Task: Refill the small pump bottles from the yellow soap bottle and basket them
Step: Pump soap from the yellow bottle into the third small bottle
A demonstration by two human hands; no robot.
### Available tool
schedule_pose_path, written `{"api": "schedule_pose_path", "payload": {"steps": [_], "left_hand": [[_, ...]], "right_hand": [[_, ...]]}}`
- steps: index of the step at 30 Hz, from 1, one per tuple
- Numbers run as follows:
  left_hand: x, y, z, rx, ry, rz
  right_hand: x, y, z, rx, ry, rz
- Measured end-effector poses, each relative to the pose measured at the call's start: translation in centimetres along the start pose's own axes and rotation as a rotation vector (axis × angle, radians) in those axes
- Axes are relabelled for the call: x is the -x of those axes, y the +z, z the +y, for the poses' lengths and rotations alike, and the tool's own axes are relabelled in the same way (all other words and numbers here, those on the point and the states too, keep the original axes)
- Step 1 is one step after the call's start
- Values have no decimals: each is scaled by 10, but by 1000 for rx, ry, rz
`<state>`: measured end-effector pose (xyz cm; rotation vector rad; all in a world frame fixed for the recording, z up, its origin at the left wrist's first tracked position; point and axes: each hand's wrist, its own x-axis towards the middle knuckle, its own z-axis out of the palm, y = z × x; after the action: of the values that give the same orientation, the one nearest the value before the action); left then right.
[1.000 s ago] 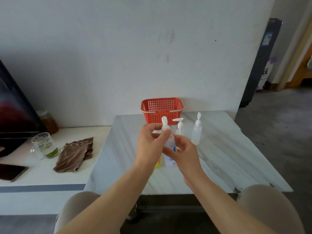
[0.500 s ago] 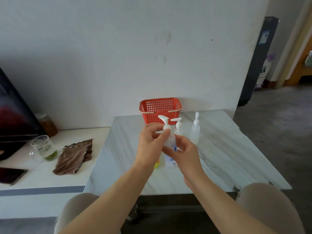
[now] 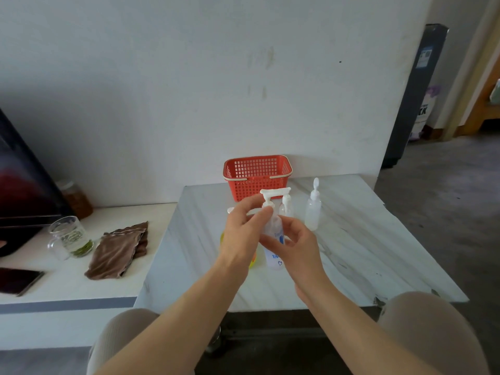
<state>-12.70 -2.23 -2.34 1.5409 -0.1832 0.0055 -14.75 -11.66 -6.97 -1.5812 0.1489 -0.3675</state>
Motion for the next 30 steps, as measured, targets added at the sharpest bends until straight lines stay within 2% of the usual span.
{"api": "schedule_pose_path", "payload": {"steps": [6,13,16,20,22,27,30], "left_hand": [[1,2,-2,-123,27,175],[3,-3,-5,-16,25,48],[3,-4,-5,-24,59,82],[0,-3,-10,-192,50,225],[0,-4,-12,-204,60,210],[3,-8,-13,-187,54,31],[1,-9,-15,-178,29,109]], "right_hand": [[4,4,3,-14,17,-24],[2,5,6,-71,40,-9],[4,6,5,-58,38,-19],[6,8,9,-10,58,-31],[5,8,12,3,68,-17],[3,6,16,60,66,0],[3,6,13,57,54,-11]]}}
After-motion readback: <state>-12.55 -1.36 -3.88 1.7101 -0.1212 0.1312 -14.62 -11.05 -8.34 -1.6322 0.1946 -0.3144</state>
